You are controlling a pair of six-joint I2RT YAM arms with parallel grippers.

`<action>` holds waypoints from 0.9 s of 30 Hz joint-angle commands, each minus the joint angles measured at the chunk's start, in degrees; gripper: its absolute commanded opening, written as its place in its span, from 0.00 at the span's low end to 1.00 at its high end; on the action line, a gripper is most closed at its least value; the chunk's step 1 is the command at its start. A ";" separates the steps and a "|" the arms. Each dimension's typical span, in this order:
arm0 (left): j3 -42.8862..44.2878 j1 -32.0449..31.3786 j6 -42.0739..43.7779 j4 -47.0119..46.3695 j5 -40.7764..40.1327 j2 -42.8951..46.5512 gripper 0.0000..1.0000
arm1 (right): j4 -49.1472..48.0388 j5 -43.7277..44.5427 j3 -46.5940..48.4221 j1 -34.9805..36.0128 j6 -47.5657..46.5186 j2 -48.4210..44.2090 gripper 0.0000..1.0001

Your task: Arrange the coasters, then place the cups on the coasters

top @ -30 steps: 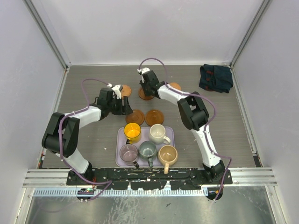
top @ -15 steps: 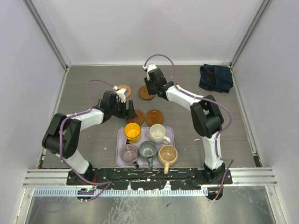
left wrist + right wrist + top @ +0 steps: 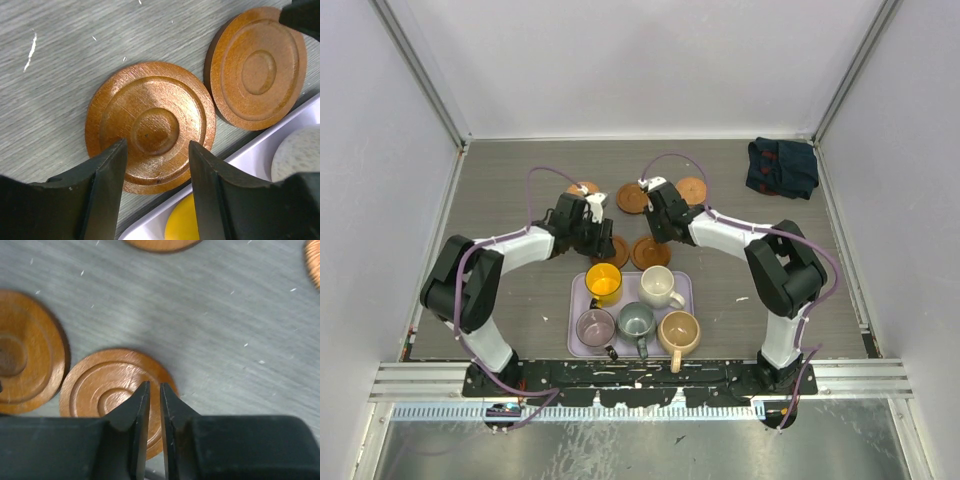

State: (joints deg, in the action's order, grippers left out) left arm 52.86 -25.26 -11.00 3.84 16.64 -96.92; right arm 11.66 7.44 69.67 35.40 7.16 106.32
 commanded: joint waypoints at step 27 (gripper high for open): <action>8.14 -0.57 0.04 14.90 -14.67 -6.92 0.19 | 1.98 -0.06 -4.07 4.04 6.63 -0.54 0.17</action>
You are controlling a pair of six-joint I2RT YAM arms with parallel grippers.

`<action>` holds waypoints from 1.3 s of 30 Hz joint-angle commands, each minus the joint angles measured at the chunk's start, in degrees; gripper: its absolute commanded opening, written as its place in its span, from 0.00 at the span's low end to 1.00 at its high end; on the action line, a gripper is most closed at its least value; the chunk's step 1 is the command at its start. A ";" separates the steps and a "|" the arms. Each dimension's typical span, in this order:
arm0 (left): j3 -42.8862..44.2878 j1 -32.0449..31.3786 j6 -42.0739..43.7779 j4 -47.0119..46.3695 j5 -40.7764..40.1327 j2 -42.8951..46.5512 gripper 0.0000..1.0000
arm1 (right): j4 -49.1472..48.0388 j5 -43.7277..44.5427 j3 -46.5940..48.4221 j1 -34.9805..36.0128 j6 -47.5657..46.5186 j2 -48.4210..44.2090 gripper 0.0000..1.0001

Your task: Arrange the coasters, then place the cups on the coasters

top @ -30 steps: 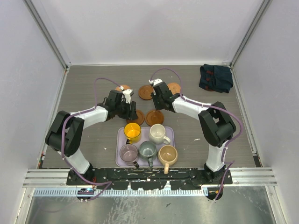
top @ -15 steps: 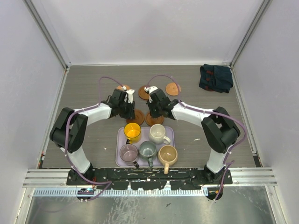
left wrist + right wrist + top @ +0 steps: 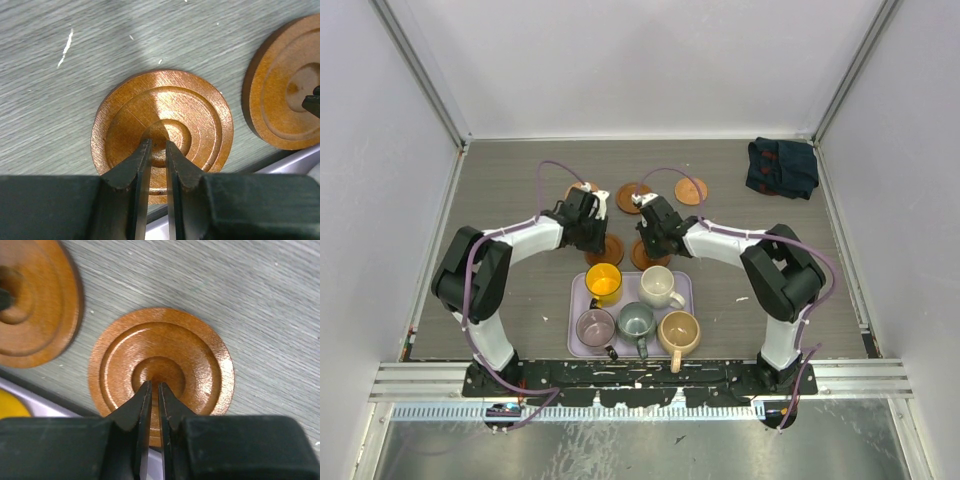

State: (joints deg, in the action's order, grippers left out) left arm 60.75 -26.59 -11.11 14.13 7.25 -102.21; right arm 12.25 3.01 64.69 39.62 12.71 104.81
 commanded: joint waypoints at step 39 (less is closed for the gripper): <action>10.85 24.73 -4.10 14.25 -2.07 -8.88 0.15 | 6.51 13.57 9.28 -27.99 2.07 9.91 0.17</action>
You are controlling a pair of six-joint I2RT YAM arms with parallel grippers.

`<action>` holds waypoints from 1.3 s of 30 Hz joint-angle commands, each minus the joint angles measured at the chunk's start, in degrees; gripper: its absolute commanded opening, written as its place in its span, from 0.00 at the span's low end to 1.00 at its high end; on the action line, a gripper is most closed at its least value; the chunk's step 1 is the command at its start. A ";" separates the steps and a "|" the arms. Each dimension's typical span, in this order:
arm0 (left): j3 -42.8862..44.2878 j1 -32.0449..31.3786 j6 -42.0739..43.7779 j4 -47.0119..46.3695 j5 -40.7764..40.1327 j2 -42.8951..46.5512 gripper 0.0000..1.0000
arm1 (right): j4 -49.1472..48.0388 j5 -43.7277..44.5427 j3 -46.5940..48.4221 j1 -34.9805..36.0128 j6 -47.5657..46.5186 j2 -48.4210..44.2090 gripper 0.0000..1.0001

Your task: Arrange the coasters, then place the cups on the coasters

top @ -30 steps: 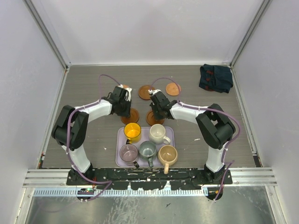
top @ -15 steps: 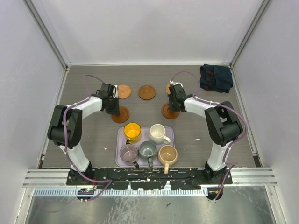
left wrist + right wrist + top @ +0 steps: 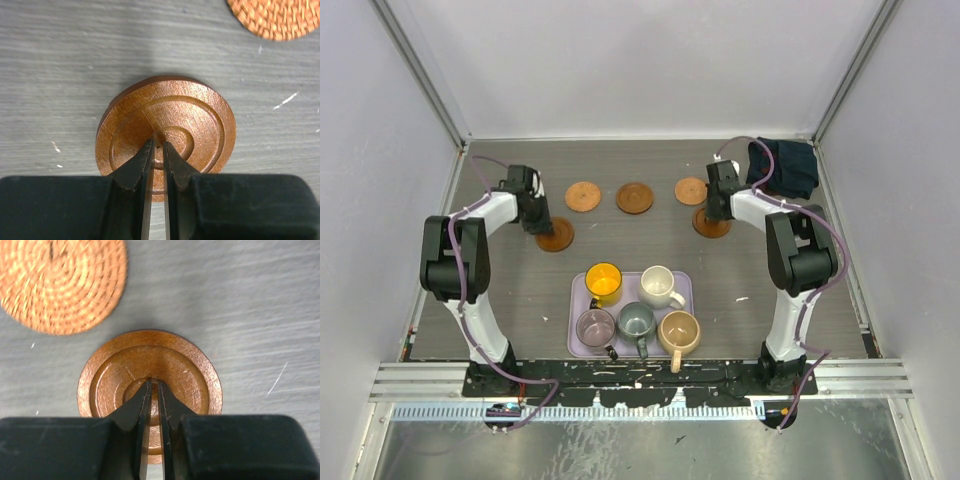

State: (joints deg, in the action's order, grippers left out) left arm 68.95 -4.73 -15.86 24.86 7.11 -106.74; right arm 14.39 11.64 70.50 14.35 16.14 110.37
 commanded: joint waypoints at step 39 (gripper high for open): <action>29.82 10.72 -0.14 8.37 4.48 -21.11 0.32 | 9.07 -5.20 27.96 -4.67 -7.65 22.08 0.09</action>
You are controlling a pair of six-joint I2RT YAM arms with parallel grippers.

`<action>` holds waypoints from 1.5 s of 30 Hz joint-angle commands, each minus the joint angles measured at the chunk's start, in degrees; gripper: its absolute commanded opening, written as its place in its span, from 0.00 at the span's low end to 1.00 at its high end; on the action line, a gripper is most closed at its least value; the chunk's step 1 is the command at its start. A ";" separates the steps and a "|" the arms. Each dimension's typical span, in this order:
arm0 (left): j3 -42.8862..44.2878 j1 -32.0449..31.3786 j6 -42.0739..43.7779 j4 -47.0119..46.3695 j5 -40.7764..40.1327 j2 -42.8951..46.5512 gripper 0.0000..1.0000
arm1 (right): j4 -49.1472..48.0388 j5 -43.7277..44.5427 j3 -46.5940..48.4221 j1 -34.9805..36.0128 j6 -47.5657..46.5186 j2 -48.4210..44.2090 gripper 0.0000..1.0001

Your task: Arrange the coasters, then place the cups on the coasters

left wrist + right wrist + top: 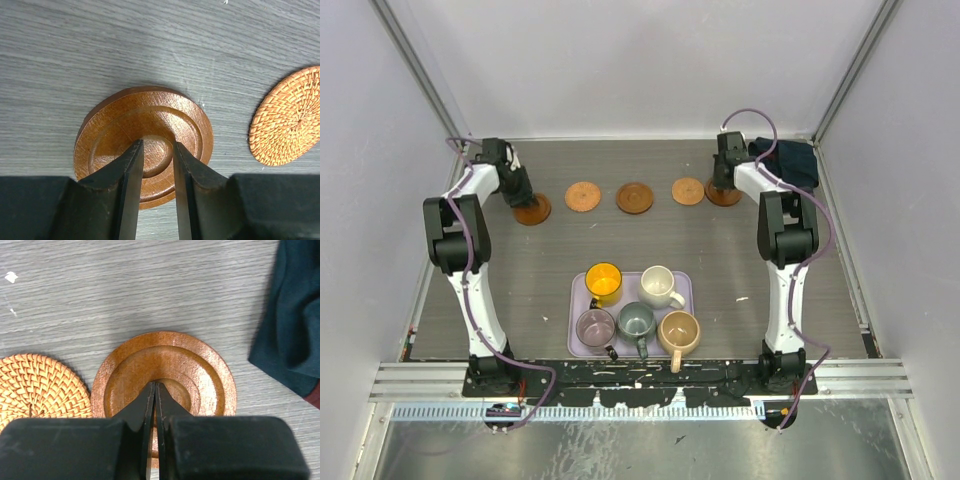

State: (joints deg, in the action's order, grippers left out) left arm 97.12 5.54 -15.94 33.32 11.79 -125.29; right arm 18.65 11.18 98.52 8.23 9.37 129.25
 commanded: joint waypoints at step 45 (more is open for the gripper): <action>13.37 0.44 0.37 3.89 4.61 -10.46 0.43 | 6.96 2.46 -3.42 0.42 2.80 1.89 0.09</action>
State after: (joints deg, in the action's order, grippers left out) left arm 110.06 5.72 -16.05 37.30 15.57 -133.05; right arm 16.78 10.37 96.23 10.48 11.64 128.38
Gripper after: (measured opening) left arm 0.429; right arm 0.093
